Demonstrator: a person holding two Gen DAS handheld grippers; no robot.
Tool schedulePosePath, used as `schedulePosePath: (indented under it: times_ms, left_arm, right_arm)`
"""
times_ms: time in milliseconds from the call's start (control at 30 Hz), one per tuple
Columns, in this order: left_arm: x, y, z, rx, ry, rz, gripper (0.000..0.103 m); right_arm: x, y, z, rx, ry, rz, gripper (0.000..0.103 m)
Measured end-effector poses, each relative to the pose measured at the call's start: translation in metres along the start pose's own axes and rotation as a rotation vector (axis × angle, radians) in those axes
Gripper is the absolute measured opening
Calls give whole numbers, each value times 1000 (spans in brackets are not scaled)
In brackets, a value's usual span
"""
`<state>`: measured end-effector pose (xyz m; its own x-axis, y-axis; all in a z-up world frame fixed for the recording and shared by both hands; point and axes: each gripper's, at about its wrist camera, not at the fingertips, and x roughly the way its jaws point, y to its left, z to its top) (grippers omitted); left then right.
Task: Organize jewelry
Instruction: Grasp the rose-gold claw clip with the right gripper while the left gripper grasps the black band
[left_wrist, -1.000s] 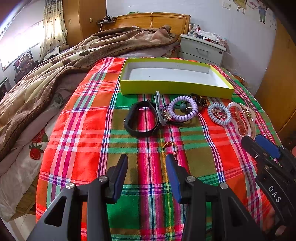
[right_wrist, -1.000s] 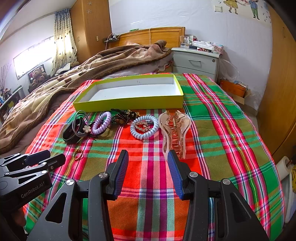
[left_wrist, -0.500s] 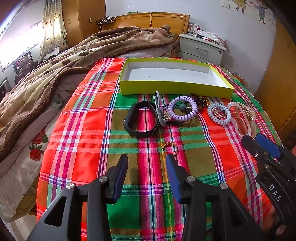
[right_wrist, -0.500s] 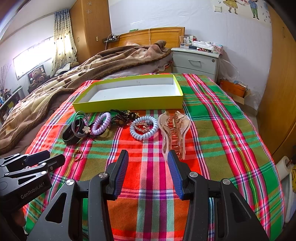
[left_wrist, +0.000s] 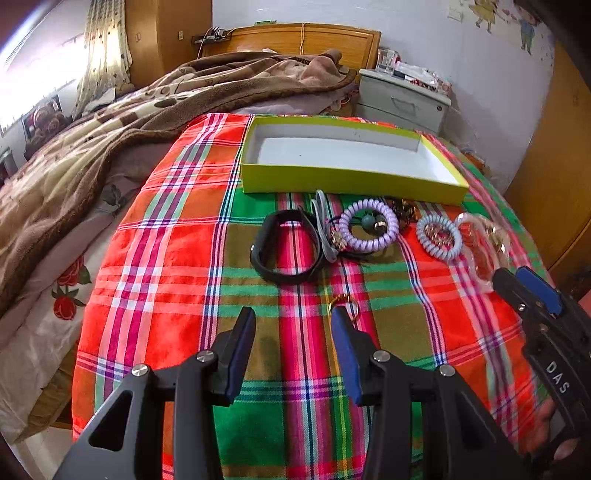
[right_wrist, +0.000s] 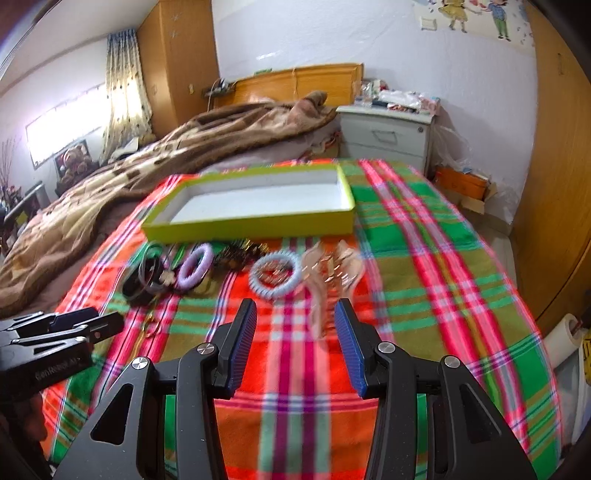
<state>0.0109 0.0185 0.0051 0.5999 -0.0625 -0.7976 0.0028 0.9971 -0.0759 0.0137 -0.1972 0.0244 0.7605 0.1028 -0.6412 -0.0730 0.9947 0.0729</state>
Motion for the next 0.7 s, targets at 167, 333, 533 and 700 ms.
schedulePosePath:
  times_ms: [167,333,533,700]
  left_arm:
    - [1,23,11,-65,-8,-34,44]
    - [11,38,22,-102,9,-38,44]
    - [22,47,26,-126,31,-47,45]
    - [29,51,30,-133,45,-52,45]
  right_arm:
    - [-1,-24,11,38,-27,-46,55]
    - [19,-36,16,63,32,-8,58]
    - [41,-27,19,3,93,33,58]
    - [59,-27,22,6,146,-9,58]
